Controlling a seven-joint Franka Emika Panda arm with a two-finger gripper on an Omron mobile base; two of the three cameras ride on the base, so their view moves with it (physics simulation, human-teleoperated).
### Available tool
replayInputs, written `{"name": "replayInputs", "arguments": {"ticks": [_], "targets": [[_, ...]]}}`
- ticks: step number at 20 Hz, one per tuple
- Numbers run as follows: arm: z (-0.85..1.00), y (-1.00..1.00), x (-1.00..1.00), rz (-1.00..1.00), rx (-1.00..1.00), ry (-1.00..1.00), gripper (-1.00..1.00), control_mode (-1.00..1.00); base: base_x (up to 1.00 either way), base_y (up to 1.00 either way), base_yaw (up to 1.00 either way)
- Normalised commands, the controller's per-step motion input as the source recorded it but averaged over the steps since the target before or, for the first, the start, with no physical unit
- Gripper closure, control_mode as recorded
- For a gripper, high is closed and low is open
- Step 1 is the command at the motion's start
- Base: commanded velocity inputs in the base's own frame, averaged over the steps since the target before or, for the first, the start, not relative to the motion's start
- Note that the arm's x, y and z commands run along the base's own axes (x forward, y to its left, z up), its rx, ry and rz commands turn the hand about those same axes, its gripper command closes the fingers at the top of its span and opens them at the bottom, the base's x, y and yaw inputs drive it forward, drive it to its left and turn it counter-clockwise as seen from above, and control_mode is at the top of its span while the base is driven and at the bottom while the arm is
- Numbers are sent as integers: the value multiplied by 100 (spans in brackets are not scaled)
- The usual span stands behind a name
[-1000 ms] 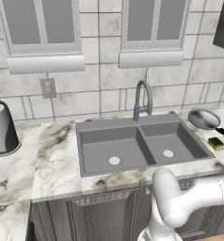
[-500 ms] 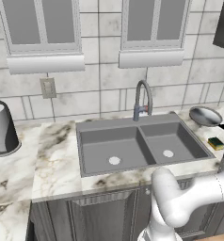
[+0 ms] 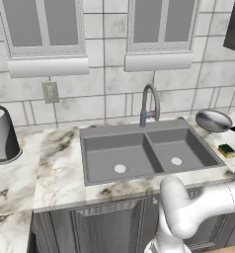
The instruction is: Pick the pan and sponge and place them into the sink. Then turn on the water.
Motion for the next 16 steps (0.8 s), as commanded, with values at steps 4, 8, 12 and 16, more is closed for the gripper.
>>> {"name": "replayInputs", "arguments": {"ticks": [4, 8, 12, 16], "targets": [[0, 45, -23, 26, -10, 0, 100, -100, 0, 0, 0], [6, 45, -29, 23, -8, 0, 100, -100, 0, 0, 0], [1, 51, -37, 16, -3, -2, 100, -100, 0, 0, 0], [0, 49, -39, 5, -4, -7, 100, -100, 0, 0, 0]]}}
